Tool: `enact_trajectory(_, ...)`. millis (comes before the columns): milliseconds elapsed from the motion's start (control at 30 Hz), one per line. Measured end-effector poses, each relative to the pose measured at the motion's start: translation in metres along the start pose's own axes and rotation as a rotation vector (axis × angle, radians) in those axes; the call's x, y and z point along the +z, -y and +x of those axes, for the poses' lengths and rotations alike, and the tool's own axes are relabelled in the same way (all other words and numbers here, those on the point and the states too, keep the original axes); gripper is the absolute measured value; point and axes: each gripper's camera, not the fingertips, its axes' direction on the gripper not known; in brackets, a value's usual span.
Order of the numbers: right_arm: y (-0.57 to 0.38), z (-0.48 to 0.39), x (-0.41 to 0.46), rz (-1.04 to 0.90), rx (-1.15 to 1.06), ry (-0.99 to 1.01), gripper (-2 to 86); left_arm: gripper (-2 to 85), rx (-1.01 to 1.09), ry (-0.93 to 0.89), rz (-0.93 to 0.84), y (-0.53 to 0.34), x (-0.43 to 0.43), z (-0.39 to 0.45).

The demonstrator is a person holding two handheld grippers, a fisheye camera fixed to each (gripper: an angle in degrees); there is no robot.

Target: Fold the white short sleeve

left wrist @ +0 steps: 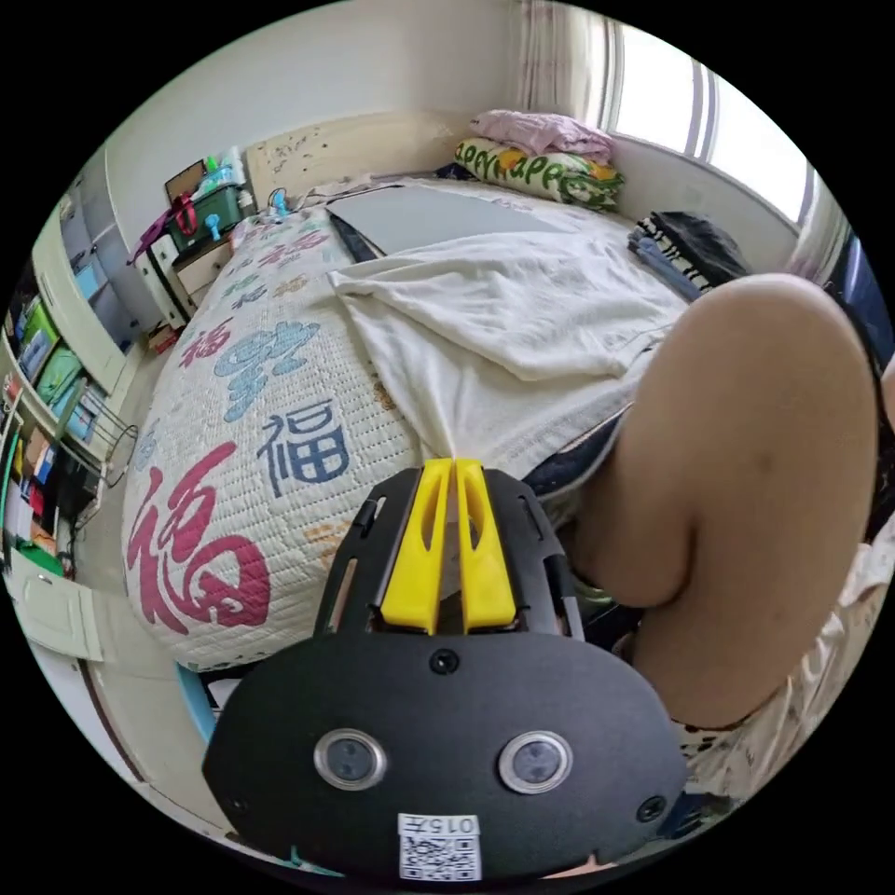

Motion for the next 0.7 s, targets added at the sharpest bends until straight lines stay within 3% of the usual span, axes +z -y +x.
enact_trajectory(133, -0.044, 0.063, 0.011, -0.214, -0.13, -0.132, -0.9, 0.2, -0.218, 0.128, 0.073, -0.041, -0.065, -0.056)
enact_trajectory(233, -0.084, 0.131, 0.028, -0.413, -0.018, -0.142, -1.0, 1.0, -0.221, 0.134, 0.177, -0.056, -0.096, -0.06)
enact_trajectory(433, -0.176, 0.214, 0.082, -0.782, 0.17, -0.098, -0.5, 6.0, -0.02, -0.045, 0.284, -0.008, -0.087, -0.012)
enact_trajectory(533, -0.212, 0.24, 0.112, -0.905, 0.24, -0.108, 1.1, 7.1, 0.186, -0.25, 0.321, 0.049, -0.045, 0.036)
enact_trajectory(700, -0.258, 0.257, 0.169, -1.077, 0.264, -0.189, 5.4, 7.5, 0.449, -0.356, 0.33, 0.129, 0.05, 0.096)
